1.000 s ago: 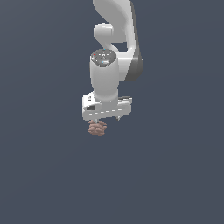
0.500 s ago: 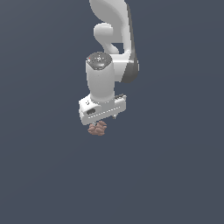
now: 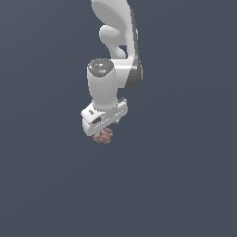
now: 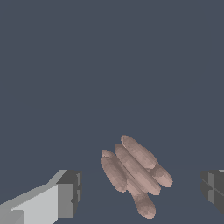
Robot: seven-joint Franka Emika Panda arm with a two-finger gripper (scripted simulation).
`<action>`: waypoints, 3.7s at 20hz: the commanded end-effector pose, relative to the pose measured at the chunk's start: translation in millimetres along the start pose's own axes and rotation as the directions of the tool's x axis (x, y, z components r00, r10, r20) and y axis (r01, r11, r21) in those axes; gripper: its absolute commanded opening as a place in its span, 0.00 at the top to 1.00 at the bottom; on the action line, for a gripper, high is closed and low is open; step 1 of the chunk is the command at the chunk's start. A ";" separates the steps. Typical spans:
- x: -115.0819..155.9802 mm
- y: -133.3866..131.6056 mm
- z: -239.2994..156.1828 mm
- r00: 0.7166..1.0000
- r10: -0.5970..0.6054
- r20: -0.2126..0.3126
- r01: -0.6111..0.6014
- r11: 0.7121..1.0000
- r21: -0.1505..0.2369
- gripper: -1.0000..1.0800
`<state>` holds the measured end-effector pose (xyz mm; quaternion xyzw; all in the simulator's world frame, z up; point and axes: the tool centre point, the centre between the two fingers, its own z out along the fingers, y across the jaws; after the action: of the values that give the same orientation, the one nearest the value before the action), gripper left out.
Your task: Pick up the object and move it to a goal position.
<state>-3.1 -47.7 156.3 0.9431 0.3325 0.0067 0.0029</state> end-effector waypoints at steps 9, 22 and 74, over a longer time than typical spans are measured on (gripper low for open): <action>-13.1 6.5 10.0 0.966 -0.259 0.004 0.259 0.966 0.004 0.04; -28.7 13.5 21.7 0.837 -0.548 0.004 0.548 0.837 0.011 0.04; -48.7 23.8 72.6 0.723 -0.691 0.001 0.691 0.723 0.012 1.00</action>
<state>-23.6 -91.6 81.4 0.7513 0.6600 0.0005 0.0005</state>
